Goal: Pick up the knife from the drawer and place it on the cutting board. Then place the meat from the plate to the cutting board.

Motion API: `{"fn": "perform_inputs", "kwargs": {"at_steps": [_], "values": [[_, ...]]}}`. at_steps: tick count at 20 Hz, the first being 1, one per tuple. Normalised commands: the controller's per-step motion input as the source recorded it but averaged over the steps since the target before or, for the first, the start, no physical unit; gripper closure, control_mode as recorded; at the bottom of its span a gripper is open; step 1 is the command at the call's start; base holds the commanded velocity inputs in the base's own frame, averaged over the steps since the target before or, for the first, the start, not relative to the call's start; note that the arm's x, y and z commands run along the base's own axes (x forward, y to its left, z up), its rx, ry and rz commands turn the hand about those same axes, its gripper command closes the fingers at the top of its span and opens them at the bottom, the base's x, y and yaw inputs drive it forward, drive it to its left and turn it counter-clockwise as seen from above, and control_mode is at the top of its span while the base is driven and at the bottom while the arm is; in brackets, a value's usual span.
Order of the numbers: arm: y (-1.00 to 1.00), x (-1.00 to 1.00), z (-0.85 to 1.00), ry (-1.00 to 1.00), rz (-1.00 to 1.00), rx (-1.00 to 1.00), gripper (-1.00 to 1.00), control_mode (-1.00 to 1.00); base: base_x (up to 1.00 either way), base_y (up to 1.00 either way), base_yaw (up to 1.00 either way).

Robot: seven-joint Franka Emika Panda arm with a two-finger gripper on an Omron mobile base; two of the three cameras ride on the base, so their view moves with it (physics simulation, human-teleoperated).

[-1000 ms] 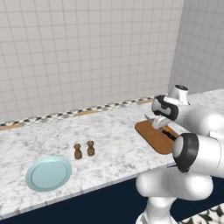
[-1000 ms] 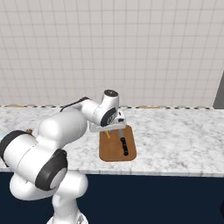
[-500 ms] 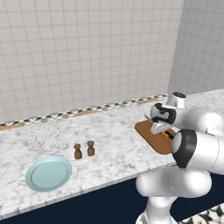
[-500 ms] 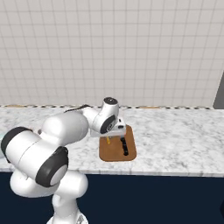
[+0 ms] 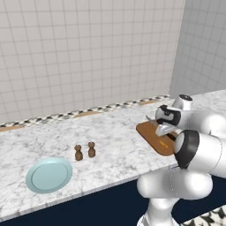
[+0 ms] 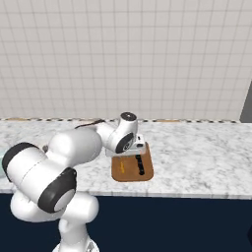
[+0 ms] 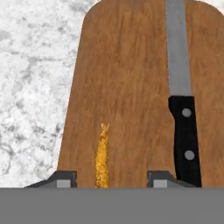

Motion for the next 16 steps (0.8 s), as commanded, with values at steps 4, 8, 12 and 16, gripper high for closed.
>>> {"fn": "perform_inputs", "kwargs": {"at_steps": [4,8,12,16], "values": [[-0.27,-0.39,0.79,-0.13,0.01,0.13,-1.00,-1.00,0.00,0.00,0.00],[-0.01,-0.50,1.00,-0.11,0.04,0.11,-1.00,-1.00,0.00,0.00,0.00],[0.34,-0.86,0.75,-0.17,0.00,0.01,-1.00,-1.00,0.00,0.00,0.00],[0.72,-1.00,0.76,-0.23,-0.03,-0.02,-1.00,-1.00,0.00,0.00,0.00]]}}
